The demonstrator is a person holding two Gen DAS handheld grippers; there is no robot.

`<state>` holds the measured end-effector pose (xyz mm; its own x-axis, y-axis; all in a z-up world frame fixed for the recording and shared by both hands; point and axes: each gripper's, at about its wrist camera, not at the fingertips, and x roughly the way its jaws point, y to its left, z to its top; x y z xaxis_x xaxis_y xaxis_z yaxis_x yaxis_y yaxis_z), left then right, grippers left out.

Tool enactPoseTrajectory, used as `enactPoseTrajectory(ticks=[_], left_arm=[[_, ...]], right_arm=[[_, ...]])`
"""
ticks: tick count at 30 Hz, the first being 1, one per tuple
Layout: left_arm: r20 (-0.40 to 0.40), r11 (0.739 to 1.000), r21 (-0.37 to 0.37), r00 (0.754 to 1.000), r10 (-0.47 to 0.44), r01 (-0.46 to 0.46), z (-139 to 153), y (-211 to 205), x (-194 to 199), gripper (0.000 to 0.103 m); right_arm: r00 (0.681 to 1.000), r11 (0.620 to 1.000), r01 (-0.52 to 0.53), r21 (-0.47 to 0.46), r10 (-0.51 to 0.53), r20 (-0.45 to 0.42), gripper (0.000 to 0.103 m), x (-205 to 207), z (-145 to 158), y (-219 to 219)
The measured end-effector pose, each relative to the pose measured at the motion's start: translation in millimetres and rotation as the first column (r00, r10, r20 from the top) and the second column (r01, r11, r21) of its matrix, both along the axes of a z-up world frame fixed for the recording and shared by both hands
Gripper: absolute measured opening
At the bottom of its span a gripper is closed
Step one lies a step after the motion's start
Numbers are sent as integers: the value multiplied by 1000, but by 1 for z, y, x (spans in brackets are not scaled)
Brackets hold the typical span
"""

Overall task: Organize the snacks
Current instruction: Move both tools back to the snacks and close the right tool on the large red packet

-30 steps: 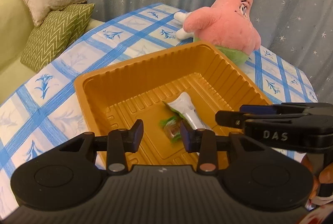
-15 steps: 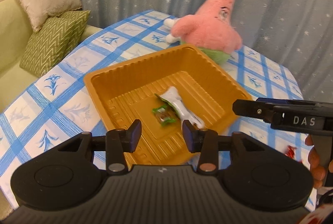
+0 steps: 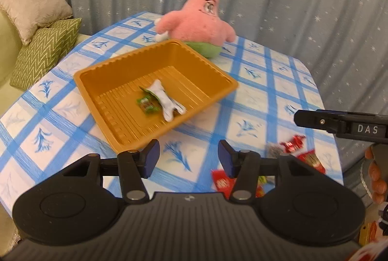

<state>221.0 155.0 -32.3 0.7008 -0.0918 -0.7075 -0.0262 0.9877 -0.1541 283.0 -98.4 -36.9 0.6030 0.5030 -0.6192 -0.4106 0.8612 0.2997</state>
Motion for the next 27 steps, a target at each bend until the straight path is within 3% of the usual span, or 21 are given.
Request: enactPoseTrajectory(ticks=[14, 27], left_arm=[[-55, 999, 18, 998, -32, 33, -18, -54, -42, 50], [-84, 998, 60, 996, -14, 19, -29, -67, -53, 50]], right_arm=[[995, 993, 81, -80, -86, -55, 71, -63, -21, -79], [988, 988, 109, -110, -119, -93, 71, -58, -44, -106]])
